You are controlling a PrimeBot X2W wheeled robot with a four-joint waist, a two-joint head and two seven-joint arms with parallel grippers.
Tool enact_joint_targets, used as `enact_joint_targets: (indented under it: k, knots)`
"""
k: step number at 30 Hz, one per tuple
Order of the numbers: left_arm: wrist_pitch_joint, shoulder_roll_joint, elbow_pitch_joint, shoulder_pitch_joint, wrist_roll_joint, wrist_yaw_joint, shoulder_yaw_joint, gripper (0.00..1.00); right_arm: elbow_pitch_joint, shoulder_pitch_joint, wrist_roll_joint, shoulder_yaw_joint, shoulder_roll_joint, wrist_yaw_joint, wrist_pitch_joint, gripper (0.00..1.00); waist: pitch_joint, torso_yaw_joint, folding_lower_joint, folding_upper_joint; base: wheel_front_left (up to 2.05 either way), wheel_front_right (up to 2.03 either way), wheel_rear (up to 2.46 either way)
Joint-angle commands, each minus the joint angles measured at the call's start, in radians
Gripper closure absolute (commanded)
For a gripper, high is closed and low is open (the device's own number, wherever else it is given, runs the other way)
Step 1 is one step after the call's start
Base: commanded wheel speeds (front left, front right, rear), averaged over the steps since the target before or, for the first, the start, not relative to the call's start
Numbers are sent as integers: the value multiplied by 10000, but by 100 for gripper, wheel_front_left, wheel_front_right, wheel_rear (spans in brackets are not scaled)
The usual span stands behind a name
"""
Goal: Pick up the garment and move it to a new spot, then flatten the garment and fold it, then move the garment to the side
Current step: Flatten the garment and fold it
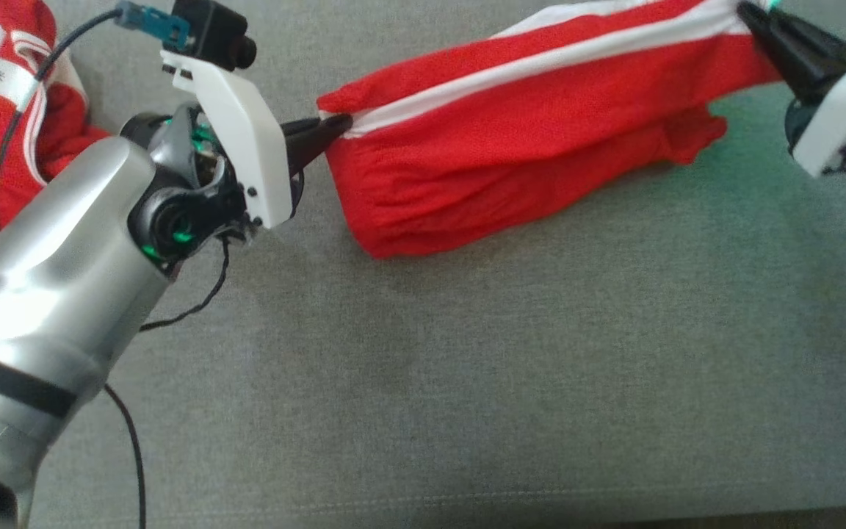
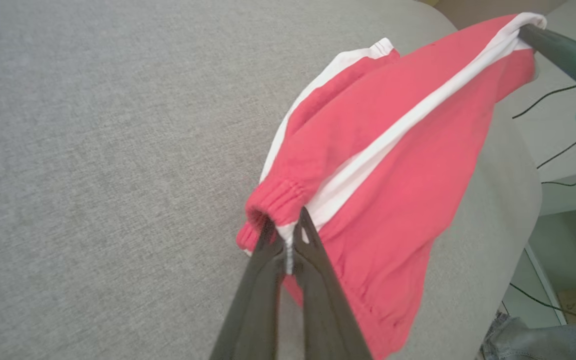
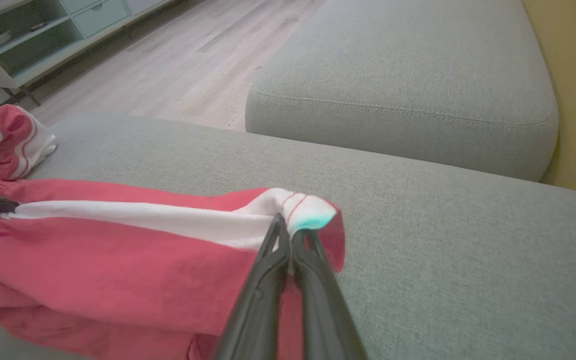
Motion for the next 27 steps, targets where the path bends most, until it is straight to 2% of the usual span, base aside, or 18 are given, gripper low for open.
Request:
enact_joint_targets:
  k: [1,8,9,10,11,12,19,25,27]
  knots:
    - [-103,202,-61,-681,131,-26,433,100,127,-167,41,8,-53,77,-87,100,282,52,0,0,0,0,0]
    - [-241,-165,426,-873,143,-122,311,100,1085,-553,375,464,151,77,-32,100,505,135,0,0,0,0,0]
    - [-225,-210,481,-862,108,-135,285,100,1204,-546,441,516,179,77,-50,73,486,138,0,0,0,0,0]
    - [-203,-240,532,-845,85,-148,248,91,1319,-524,511,569,226,77,-68,28,448,135,0,0,0,0,0]
    - [-174,-266,580,-820,41,-159,223,52,1441,-494,606,621,287,77,-53,0,407,131,0,0,0,0,0]
    - [-116,-295,627,-782,-44,-168,210,0,1559,-462,685,686,354,77,-25,0,350,124,0,0,0,0,0]
    - [-151,-129,591,-723,-171,-213,172,0,2144,-193,1016,1013,636,77,-167,0,-413,61,0,0,0,0,0]
    - [-763,377,86,-362,89,-216,170,0,2243,73,1060,1026,894,77,-1318,0,-1366,-37,0,0,0,0,0]
    - [-1234,638,-160,-179,450,-14,173,0,2248,182,1050,1002,996,77,-1745,0,-1624,-64,0,0,0,0,0]
